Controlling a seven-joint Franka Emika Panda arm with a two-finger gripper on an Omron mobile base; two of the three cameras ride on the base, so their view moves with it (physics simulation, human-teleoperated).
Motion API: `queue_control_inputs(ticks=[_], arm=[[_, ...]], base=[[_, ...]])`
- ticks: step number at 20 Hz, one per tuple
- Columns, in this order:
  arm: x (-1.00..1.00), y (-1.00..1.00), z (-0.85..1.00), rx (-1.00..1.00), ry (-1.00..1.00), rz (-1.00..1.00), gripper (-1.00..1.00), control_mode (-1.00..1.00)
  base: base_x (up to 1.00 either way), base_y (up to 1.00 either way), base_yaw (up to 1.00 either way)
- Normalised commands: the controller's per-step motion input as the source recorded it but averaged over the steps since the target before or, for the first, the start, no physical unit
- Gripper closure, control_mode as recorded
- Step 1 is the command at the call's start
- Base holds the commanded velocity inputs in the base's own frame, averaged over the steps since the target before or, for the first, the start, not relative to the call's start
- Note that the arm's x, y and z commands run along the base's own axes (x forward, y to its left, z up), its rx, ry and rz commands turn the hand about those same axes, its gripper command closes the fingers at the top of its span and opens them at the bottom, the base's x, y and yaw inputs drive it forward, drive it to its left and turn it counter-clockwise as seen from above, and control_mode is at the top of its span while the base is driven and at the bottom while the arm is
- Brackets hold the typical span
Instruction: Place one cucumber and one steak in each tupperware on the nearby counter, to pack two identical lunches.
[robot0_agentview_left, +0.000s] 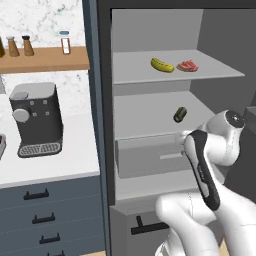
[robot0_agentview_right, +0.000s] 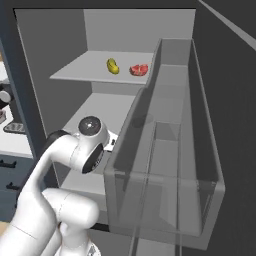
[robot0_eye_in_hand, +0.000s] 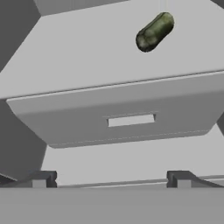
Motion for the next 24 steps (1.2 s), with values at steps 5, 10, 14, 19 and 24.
queue_control_inputs(ticks=[5, 10, 14, 19, 24], arm=[[0.91, -0.07, -0.01, 0.00, -0.02, -0.17, -1.00, -1.00], [0.63, -0.15, 0.06, 0.03, 0.00, -0.16, -1.00, -1.00], [0.45, -0.10, 0.00, 0.04, 0.01, -0.05, -1.00, -1.00], [0.43, -0.12, 0.00, 0.01, 0.00, 0.00, -1.00, -1.00], [0.47, -0.15, 0.00, 0.00, 0.00, 0.00, -1.00, -1.00]], base=[[0.00, 0.00, 0.00], [0.00, 0.00, 0.00], [0.00, 0.00, 0.00], [0.00, 0.00, 0.00], [0.00, 0.00, 0.00]])
